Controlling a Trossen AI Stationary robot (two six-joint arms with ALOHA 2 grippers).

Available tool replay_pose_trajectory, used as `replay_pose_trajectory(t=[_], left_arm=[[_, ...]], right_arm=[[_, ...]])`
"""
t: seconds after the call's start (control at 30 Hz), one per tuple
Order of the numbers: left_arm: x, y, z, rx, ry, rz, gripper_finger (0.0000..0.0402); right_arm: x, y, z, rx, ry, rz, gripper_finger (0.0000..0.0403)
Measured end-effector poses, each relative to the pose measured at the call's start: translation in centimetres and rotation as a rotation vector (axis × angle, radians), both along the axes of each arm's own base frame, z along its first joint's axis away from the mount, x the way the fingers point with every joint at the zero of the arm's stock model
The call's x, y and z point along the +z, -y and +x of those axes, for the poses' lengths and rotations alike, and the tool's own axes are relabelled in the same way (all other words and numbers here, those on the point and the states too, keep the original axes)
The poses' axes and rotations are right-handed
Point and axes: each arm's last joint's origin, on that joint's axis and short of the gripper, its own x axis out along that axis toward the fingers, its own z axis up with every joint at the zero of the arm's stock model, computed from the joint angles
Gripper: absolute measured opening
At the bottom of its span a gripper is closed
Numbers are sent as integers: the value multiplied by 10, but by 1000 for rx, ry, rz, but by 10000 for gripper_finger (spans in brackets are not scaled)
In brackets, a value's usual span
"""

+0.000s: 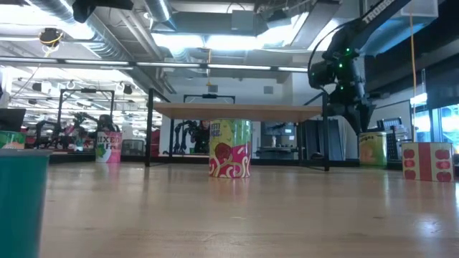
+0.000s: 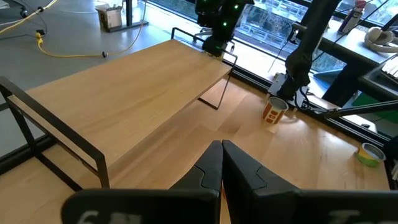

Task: Pick and place cans onto a shelf
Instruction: Put the canned oranges on the shelf

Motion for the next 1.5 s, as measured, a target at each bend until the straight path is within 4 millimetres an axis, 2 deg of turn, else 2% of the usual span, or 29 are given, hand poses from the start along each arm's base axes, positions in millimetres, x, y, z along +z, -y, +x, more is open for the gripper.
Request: replay_pose_trajectory(t=[0.4, 1.5], left_arm=[[0, 0, 0, 0, 1, 0, 0], [0, 0, 0, 0, -1, 2, 0]], right_arm=[[-3, 7, -6, -23, -39, -23, 94], [-5, 12, -10, -57, 47, 12, 95]])
